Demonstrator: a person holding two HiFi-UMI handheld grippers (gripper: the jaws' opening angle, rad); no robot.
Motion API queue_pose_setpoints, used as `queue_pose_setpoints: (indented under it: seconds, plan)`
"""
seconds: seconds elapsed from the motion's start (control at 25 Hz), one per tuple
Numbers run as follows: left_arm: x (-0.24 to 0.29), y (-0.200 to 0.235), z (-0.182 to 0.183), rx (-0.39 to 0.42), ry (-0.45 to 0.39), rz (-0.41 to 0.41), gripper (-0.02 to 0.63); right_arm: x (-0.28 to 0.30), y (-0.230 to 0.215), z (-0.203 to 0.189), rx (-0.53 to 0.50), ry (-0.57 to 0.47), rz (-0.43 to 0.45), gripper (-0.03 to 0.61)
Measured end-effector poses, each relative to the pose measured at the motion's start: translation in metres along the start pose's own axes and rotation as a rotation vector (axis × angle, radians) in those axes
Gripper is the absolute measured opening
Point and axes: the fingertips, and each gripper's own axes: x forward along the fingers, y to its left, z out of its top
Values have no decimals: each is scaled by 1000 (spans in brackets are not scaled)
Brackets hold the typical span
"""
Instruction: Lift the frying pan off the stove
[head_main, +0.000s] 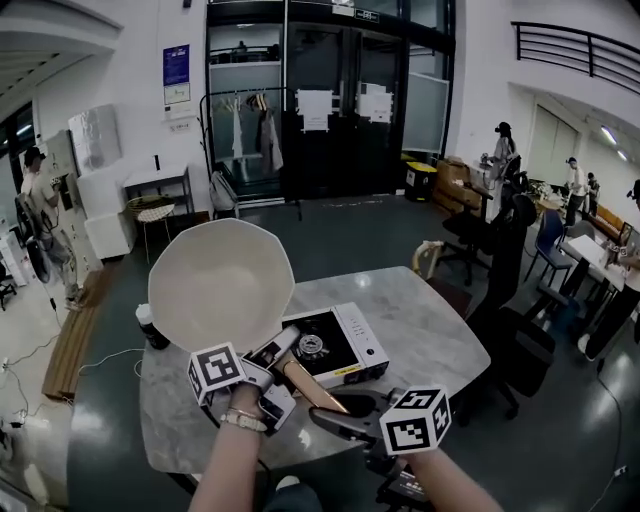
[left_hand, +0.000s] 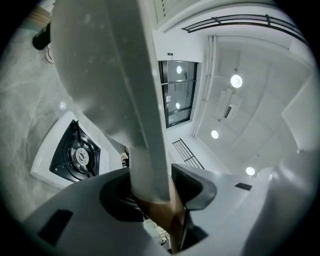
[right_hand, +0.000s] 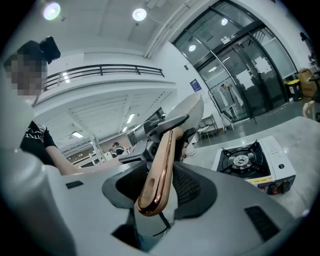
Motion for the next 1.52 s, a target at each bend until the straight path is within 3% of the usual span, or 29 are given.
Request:
queue_pose_setpoints:
  seconds: [0.4,0.56,0.84,1.12,1.52]
  plan:
    - [-58,-6,44,46,-120,47,178,42,31,9,-46,8,107,175]
    - [-76,-1,53,103,-136,116,181,57,36,2,-69,24,109,173]
    - [-93,-3,49,209,-149,164,183,69,47,-20,-101,5,80,173]
    - [-98,-1,38,301,-127,202,183,75,51,-44,-43,-45,95,169]
    - [-89,7,22,366,-62,253,183,74,30,-66,-182,37,-24,156]
